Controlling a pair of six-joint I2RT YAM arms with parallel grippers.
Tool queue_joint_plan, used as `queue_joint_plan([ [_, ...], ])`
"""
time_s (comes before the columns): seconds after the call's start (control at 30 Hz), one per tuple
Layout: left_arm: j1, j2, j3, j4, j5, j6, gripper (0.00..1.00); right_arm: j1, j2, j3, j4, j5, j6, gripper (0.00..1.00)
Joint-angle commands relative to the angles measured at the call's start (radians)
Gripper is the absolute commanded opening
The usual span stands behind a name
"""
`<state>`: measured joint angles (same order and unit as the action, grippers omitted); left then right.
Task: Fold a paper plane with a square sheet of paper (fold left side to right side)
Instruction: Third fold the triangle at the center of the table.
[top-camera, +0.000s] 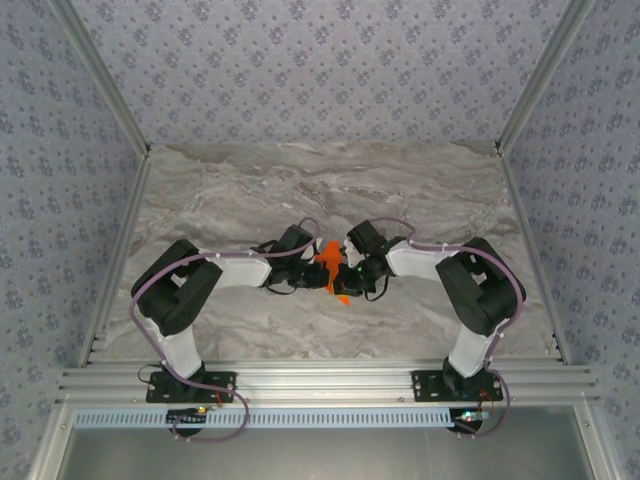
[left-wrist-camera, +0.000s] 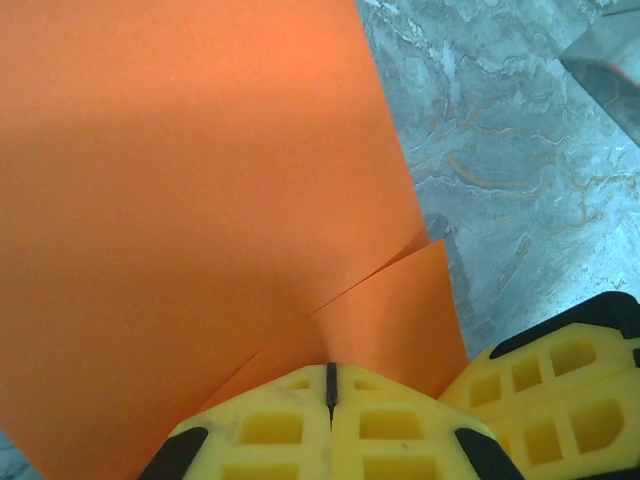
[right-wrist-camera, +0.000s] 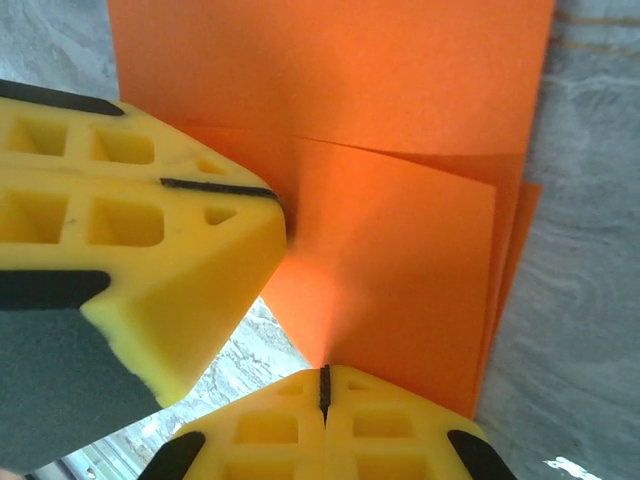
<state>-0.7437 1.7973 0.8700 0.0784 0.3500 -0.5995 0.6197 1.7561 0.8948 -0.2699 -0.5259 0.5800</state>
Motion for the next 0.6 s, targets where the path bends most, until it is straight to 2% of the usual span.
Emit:
queue_joint_plan([
  [0.0,0.008,0.020,0.000,-0.041,-0.058,0.012,0.02,-0.004,-0.018,-0.053,-0.071,0.050,-0.009,0.00],
  [0.3,0.009,0.019,0.005,-0.048,-0.062,0.020,0.02,-0.068,-0.193,-0.270,-0.118,0.028,-0.026,0.00],
  [0.4,0.009,0.014,0.014,-0.049,-0.051,0.020,0.02,-0.088,-0.241,-0.277,-0.137,0.009,-0.048,0.00],
  [0.5,0.009,-0.013,0.028,-0.055,-0.030,0.017,0.07,-0.099,-0.299,-0.231,-0.153,0.012,-0.088,0.00],
  [0.57,0.010,-0.049,0.034,-0.057,-0.018,0.011,0.12,-0.105,-0.321,-0.182,-0.166,0.040,-0.126,0.10],
])
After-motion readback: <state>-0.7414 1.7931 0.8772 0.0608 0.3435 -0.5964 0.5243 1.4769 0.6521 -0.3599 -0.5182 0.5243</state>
